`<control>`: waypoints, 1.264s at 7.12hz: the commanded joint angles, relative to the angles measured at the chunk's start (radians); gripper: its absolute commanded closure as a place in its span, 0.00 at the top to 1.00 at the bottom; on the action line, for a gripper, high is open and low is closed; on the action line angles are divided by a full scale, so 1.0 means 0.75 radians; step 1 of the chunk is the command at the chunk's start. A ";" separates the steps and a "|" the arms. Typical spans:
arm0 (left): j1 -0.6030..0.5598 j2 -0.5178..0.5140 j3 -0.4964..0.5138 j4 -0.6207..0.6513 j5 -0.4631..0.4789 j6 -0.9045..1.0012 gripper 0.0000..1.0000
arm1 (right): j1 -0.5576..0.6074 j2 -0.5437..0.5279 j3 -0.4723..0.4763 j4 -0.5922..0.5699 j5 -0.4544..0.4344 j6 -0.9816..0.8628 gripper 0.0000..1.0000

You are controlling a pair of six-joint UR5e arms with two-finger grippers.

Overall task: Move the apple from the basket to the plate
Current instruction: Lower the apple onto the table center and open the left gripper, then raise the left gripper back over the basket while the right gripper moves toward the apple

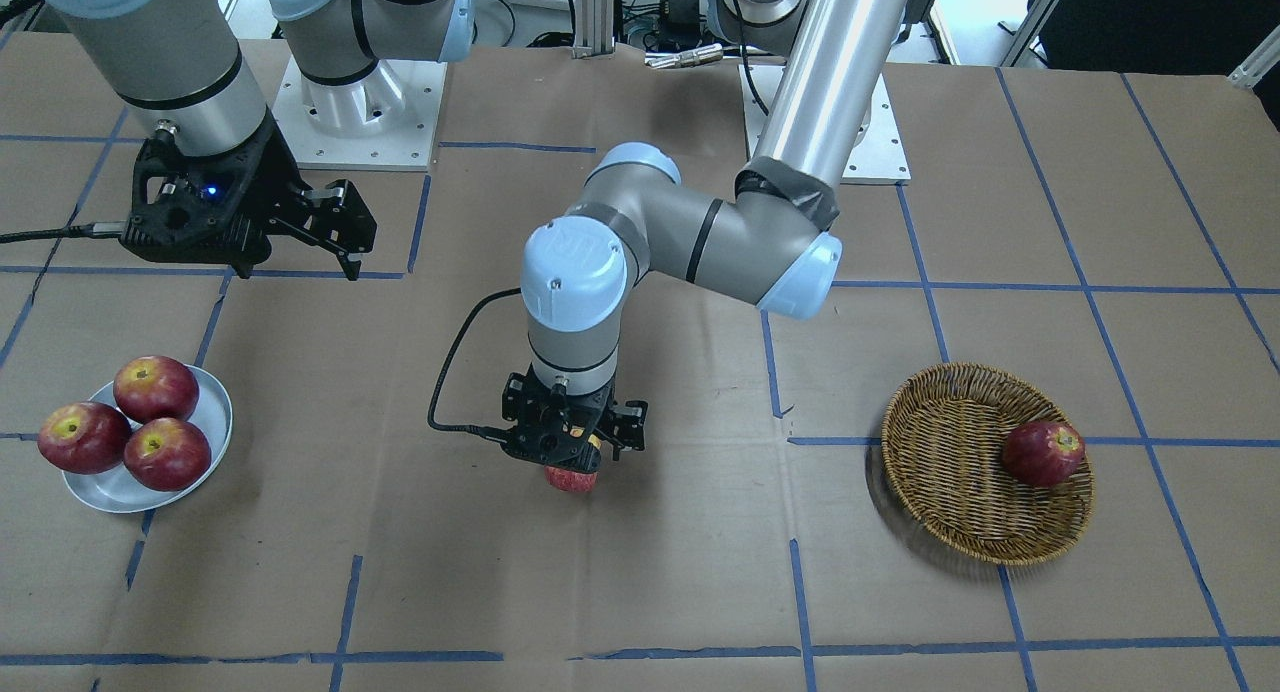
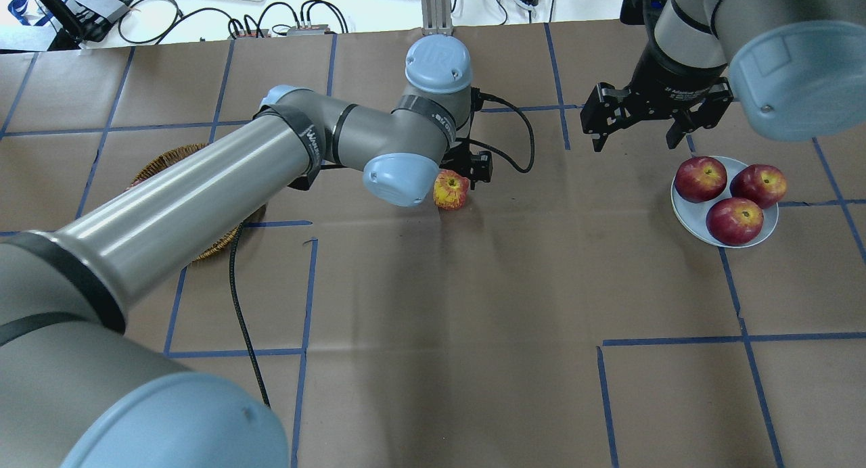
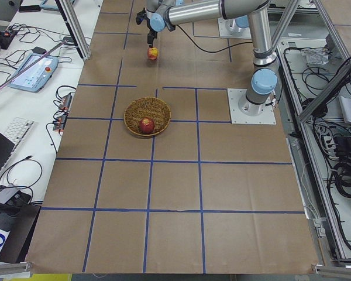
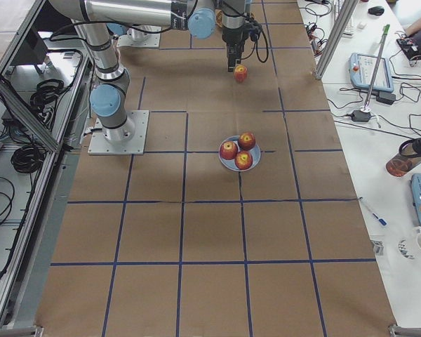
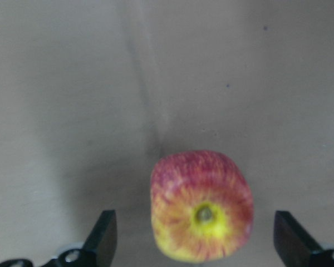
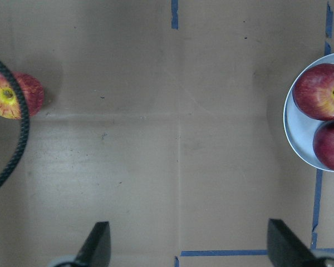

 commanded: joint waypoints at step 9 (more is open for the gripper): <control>0.437 0.635 -0.085 -0.654 -0.004 0.367 0.99 | 0.333 0.221 -0.132 -0.135 0.004 0.426 1.00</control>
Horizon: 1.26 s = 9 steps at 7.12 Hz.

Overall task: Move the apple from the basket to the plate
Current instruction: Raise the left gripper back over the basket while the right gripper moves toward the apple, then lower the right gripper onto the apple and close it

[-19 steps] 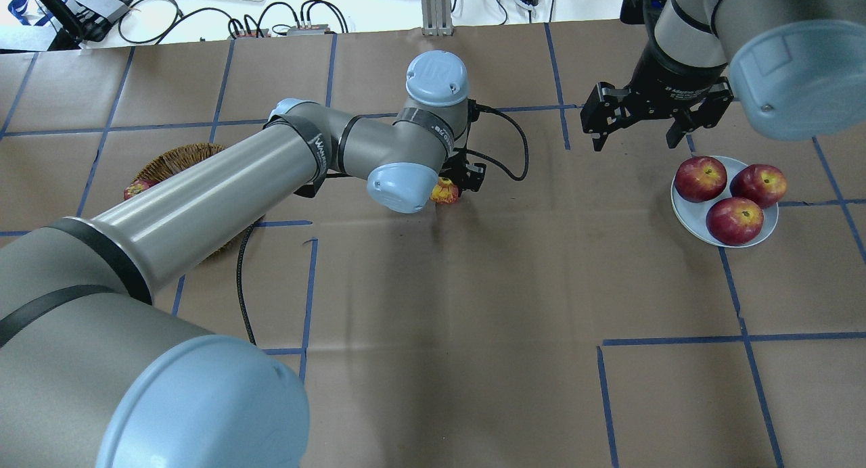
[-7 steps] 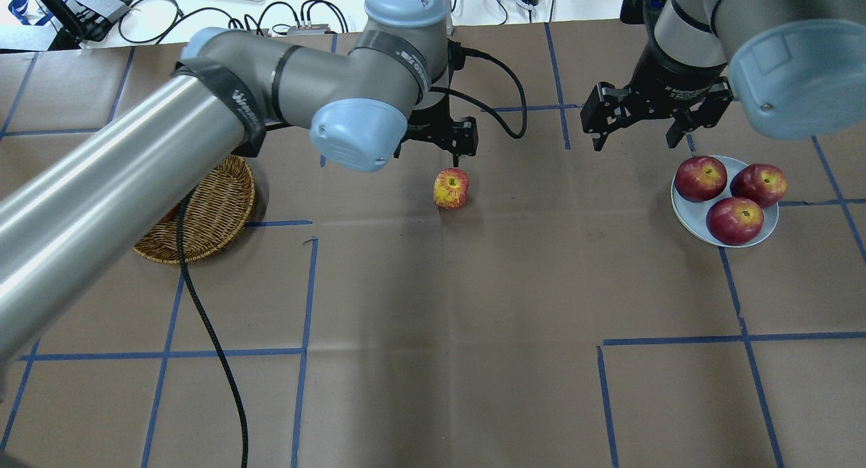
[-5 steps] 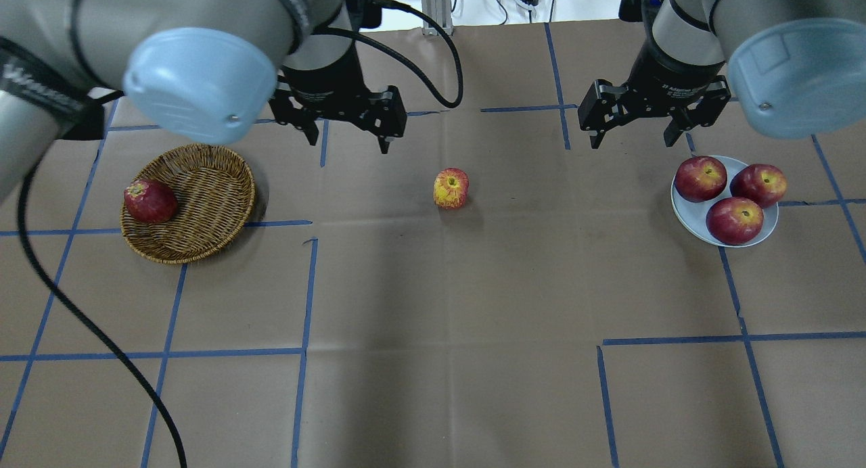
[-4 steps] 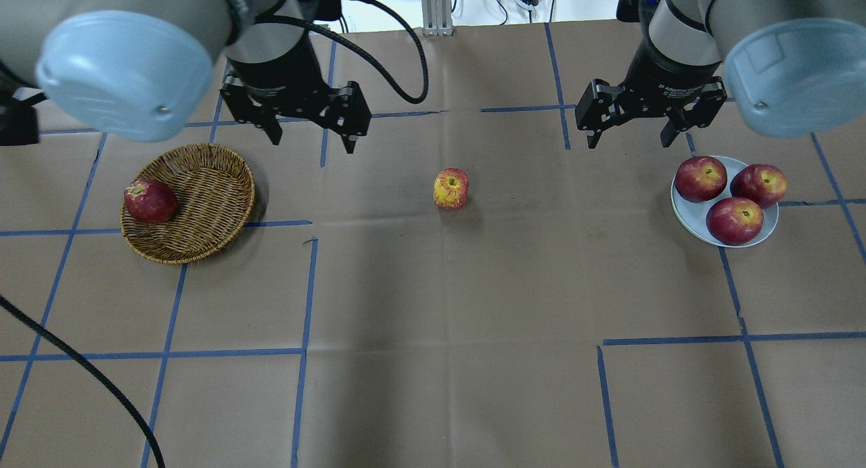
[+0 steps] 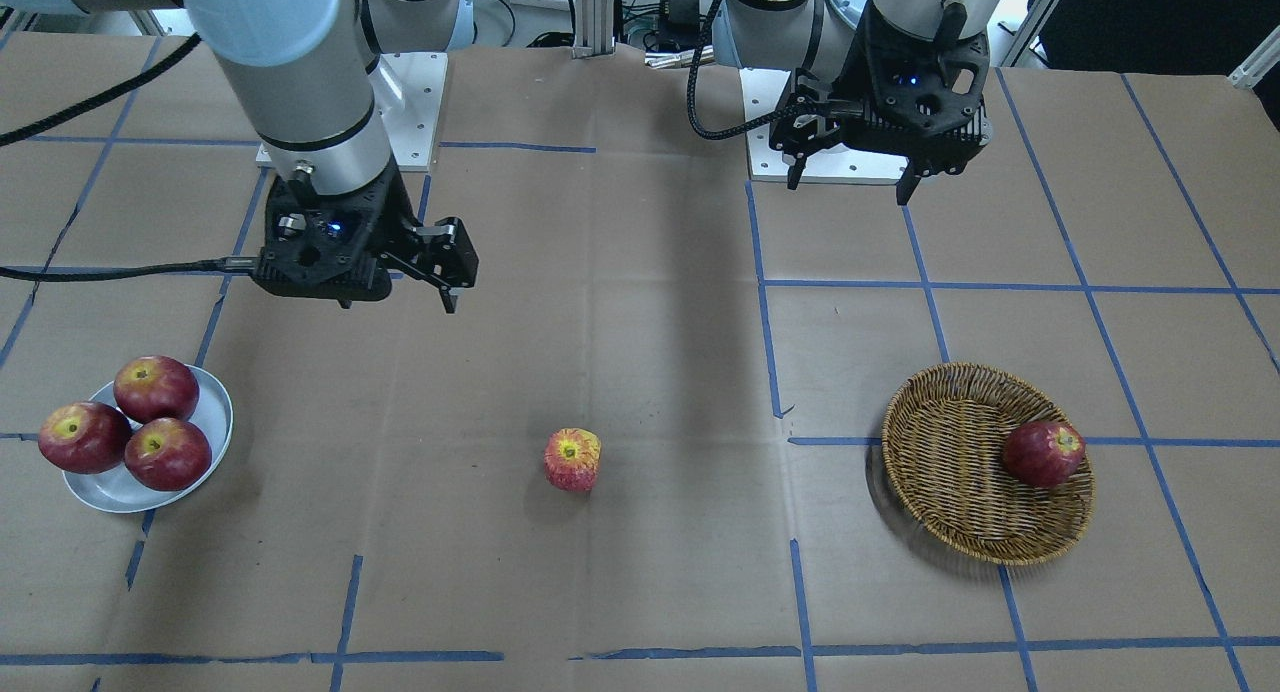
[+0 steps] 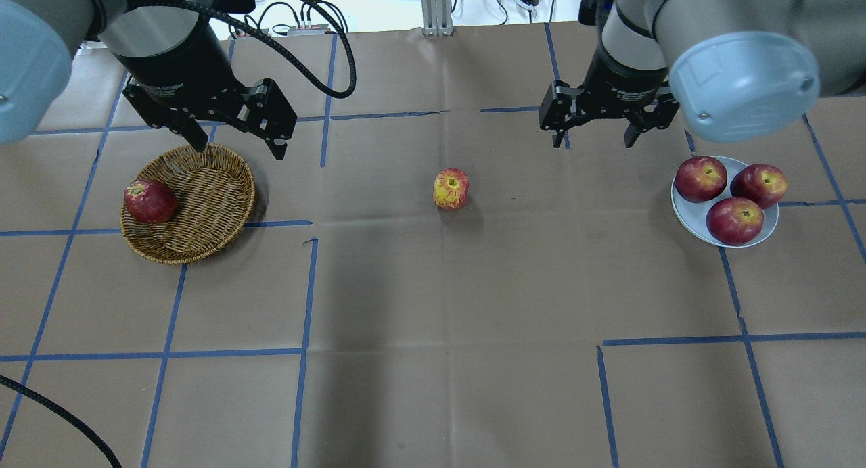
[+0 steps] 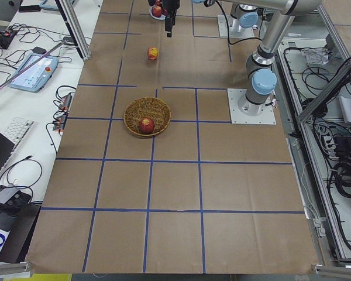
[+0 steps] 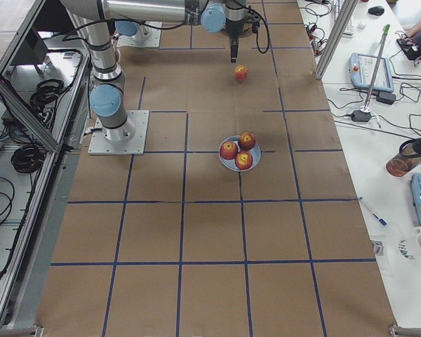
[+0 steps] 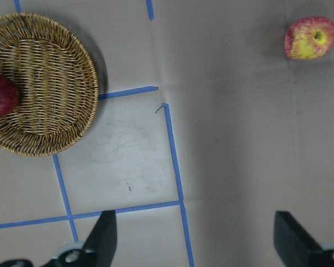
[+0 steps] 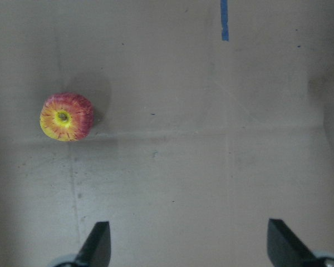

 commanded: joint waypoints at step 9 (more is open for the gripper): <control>0.004 0.009 -0.084 0.114 0.007 0.011 0.99 | 0.269 0.614 -0.104 -0.550 -0.095 0.272 1.00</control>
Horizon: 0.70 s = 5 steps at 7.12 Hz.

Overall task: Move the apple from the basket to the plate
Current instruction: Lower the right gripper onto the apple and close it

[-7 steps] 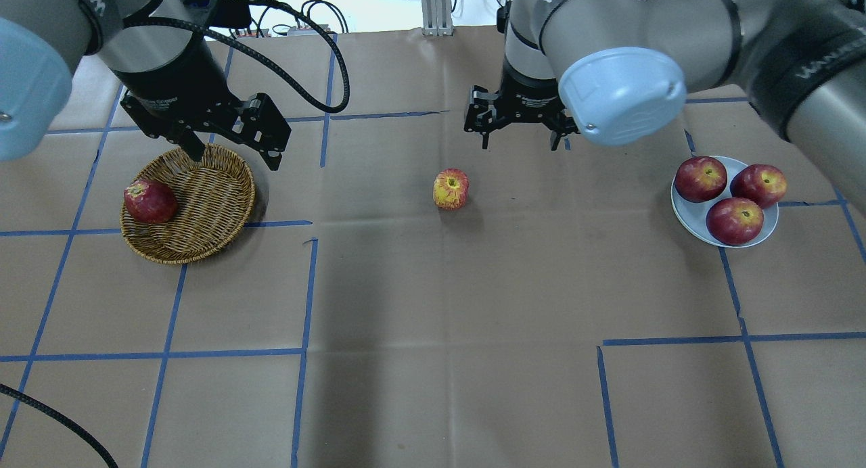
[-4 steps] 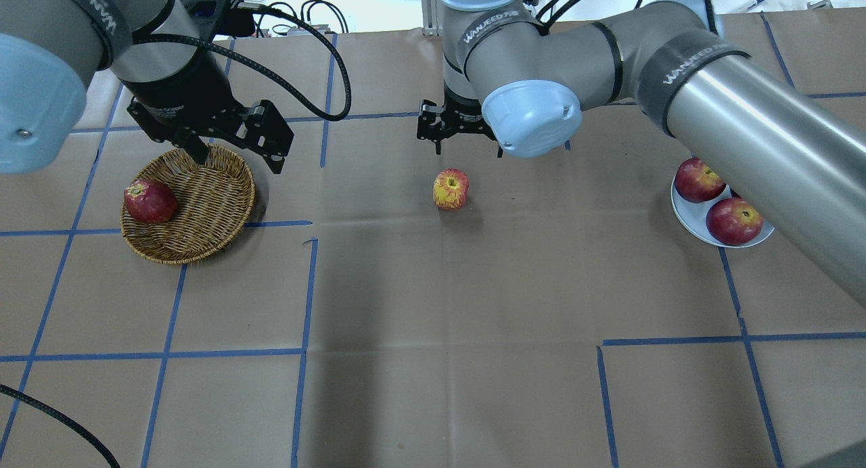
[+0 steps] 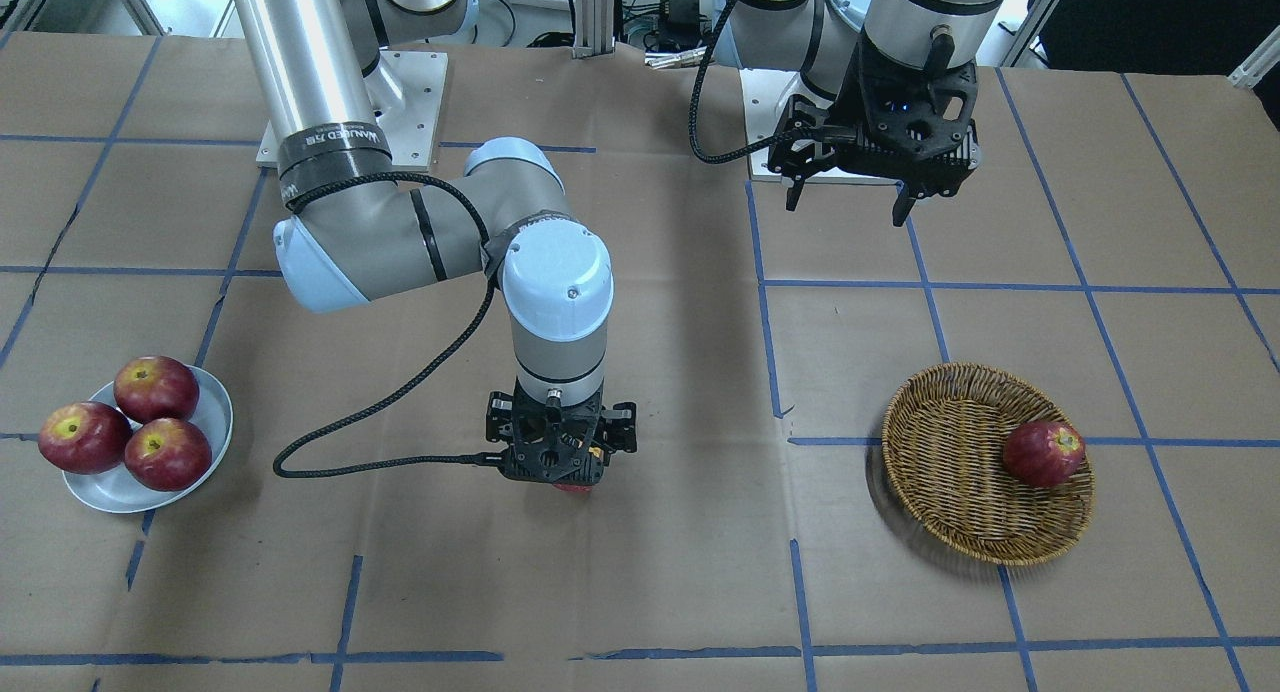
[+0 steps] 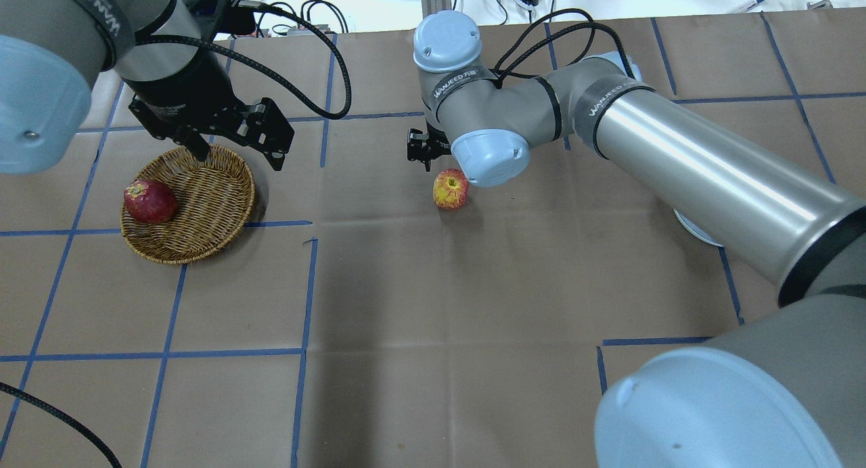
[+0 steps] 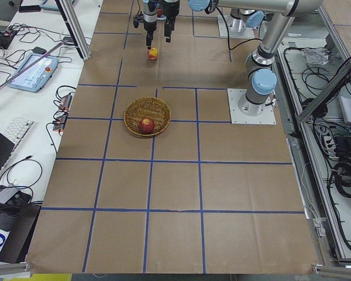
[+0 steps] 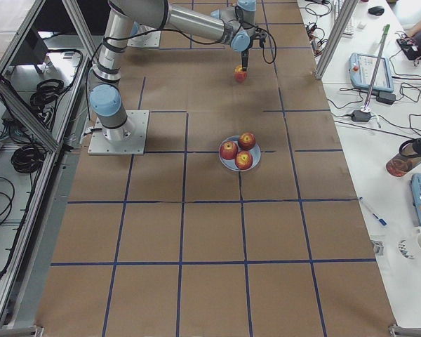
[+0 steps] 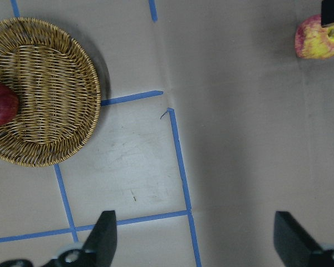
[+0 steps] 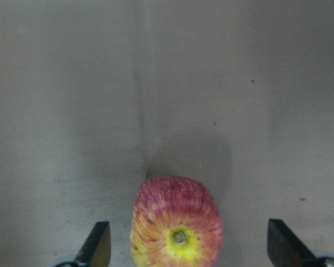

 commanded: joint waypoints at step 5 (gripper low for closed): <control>0.000 -0.007 -0.001 -0.002 -0.007 0.002 0.99 | 0.023 0.092 0.081 -0.096 -0.011 -0.002 0.77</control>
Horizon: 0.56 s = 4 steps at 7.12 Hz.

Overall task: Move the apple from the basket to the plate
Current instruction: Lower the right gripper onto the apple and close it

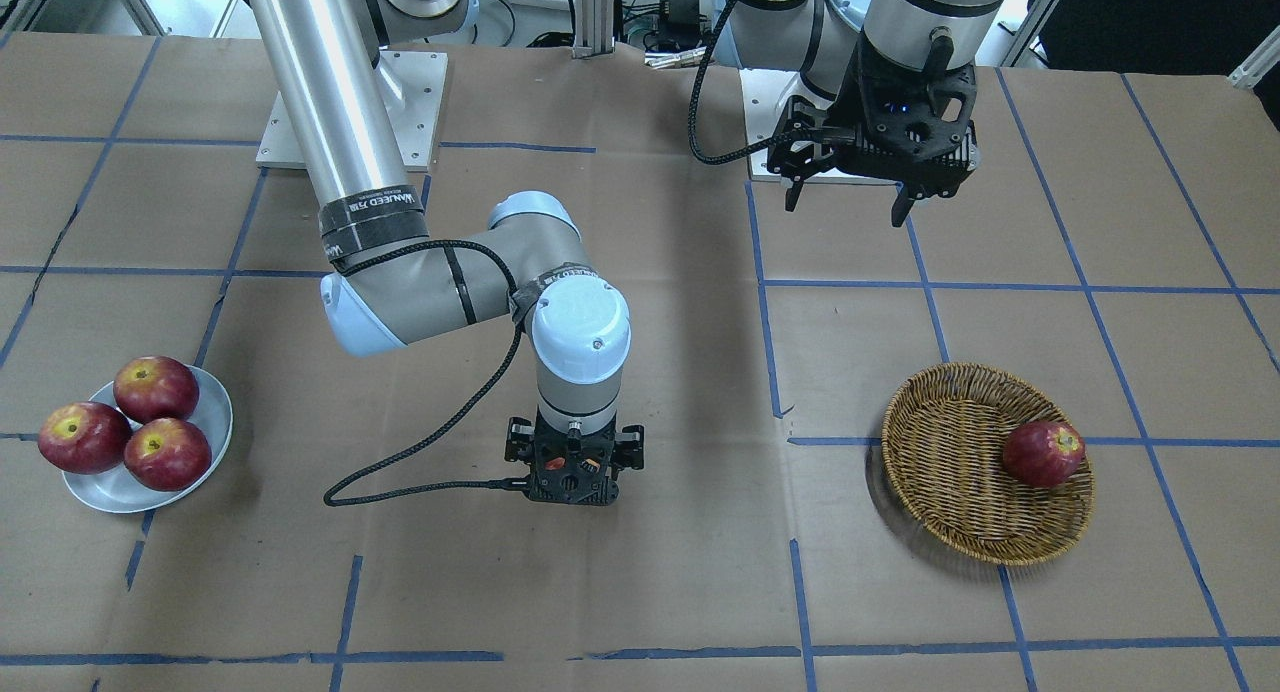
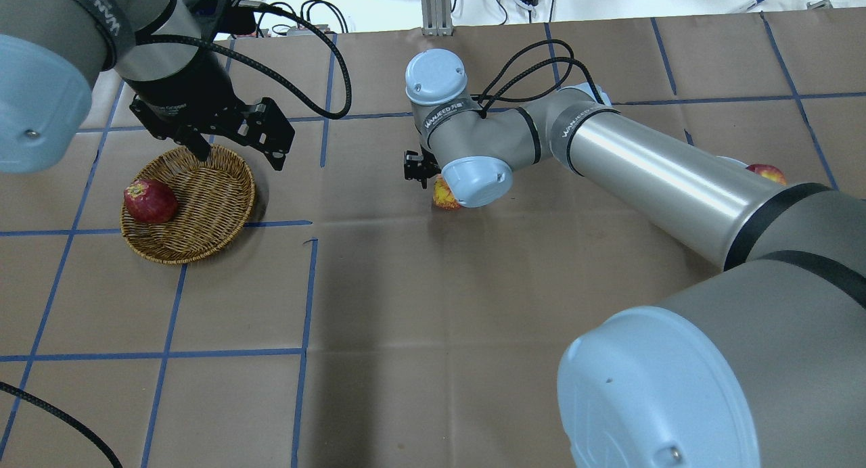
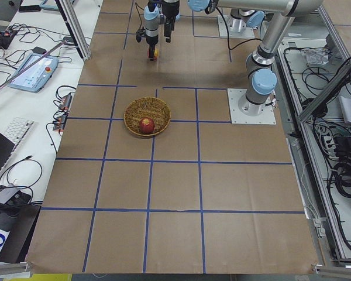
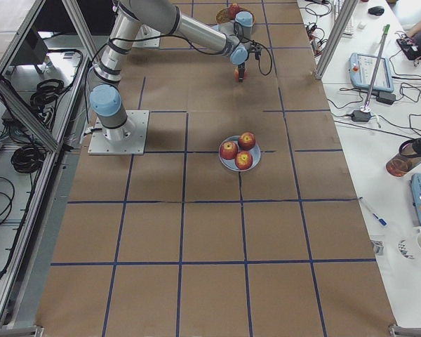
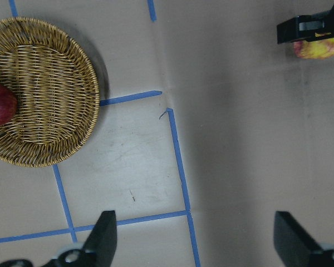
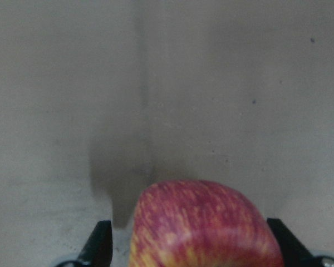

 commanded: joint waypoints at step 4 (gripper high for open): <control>0.000 0.010 0.000 -0.002 0.004 0.000 0.99 | -0.023 -0.074 -0.017 0.020 -0.006 -0.003 0.65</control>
